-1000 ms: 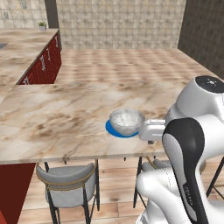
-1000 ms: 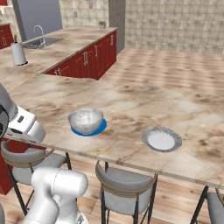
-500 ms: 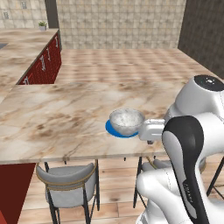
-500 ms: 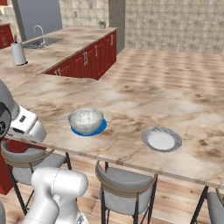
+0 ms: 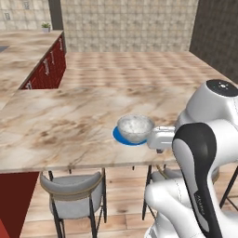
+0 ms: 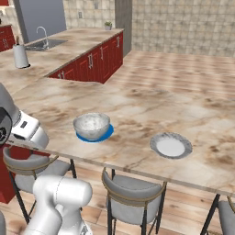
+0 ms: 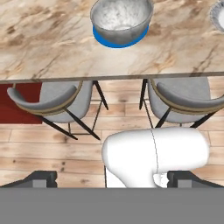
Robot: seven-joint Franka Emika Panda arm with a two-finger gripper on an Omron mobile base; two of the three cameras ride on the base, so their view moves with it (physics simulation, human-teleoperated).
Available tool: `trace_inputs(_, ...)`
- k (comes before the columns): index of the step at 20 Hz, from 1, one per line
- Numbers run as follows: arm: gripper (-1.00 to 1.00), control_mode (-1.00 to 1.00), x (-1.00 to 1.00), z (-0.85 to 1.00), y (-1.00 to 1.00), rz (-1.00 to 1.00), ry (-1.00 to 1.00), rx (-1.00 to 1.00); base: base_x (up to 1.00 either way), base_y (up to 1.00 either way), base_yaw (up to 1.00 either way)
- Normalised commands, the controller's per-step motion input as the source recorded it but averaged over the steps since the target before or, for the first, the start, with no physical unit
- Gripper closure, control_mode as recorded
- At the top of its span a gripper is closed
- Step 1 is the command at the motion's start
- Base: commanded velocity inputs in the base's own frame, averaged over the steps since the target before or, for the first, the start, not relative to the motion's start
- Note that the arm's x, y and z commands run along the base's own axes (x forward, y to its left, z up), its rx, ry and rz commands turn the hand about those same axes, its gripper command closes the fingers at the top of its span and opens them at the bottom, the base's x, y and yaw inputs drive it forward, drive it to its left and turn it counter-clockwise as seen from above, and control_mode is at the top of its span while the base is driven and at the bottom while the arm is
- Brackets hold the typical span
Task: Move the bowls from the cabinet to the plates on the dining table.
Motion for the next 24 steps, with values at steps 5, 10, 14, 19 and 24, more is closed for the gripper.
trace_inputs(5, -1.00, 1.00, 0.00, 0.00, 0.00, 0.00, 0.00, 0.00, -0.38, 0.60, 0.03)
trace_inputs(10, -1.00, 1.00, 0.00, 0.00, 0.00, 0.00, 0.00, 0.00, -0.27, 1.00, 0.07)
trace_inputs(14, -1.00, 1.00, 0.00, 0.00, 0.00, 0.00, 0.00, 0.00, 0.00, 1.00, 0.03)
trace_inputs(19, -1.00, 1.00, 0.00, 0.00, 0.00, 0.00, 0.00, 0.00, 0.00, 1.00, 0.04)
trace_inputs(24, -1.00, 1.00, 0.00, 0.00, 0.00, 0.00, 0.00, 0.00, 0.00, 1.00, 0.05)
